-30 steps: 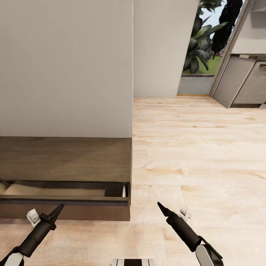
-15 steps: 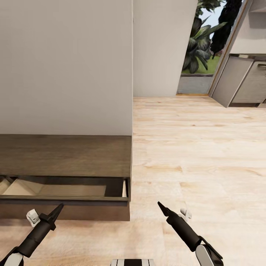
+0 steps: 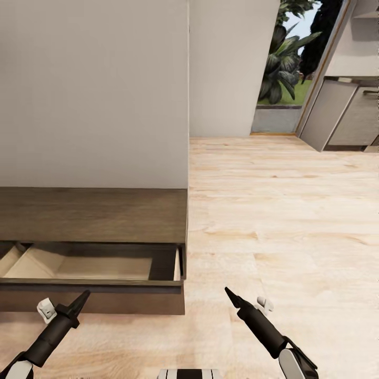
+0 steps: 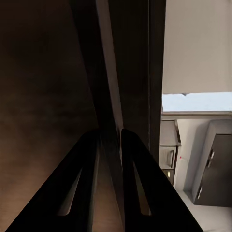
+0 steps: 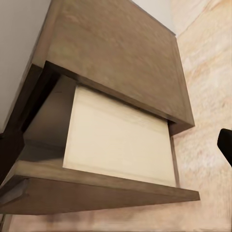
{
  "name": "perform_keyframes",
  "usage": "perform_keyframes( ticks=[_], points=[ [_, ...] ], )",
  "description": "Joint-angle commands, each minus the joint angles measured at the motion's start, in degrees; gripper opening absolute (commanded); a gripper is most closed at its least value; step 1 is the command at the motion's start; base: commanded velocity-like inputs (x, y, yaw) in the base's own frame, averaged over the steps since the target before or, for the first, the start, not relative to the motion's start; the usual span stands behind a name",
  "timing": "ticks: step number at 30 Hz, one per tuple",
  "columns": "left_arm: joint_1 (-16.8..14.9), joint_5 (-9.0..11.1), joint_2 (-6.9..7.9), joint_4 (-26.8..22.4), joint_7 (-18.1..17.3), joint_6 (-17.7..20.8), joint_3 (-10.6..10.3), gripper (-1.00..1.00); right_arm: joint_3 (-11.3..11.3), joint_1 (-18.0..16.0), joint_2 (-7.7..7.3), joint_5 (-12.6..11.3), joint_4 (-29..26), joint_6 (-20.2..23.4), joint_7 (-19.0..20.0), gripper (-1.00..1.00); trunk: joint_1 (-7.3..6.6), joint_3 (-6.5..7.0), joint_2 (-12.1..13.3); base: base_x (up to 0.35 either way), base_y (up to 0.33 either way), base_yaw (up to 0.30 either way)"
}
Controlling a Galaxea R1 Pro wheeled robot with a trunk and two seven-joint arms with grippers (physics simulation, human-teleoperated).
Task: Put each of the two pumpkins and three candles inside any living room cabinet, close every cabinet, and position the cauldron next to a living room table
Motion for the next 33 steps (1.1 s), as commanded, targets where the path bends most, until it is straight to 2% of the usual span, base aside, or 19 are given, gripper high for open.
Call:
perform_keyframes(
  ticks=[1,33],
  points=[
    [-0.02,1.02,0.03,-0.08,-0.07,0.22,0.28,-1.00,0.00,0.00,0.00,0.00,0.00,0.00,0.00,1.00,0.00,0.00,0.00,-0.092,0.000,0.000],
    [-0.02,1.02,0.03,-0.08,-0.10,0.21,0.28,-1.00,0.17,0.02,0.00,0.02,0.00,-0.09,0.00,1.00,0.00,0.00,0.00,-0.087,0.000,0.000]
  ],
)
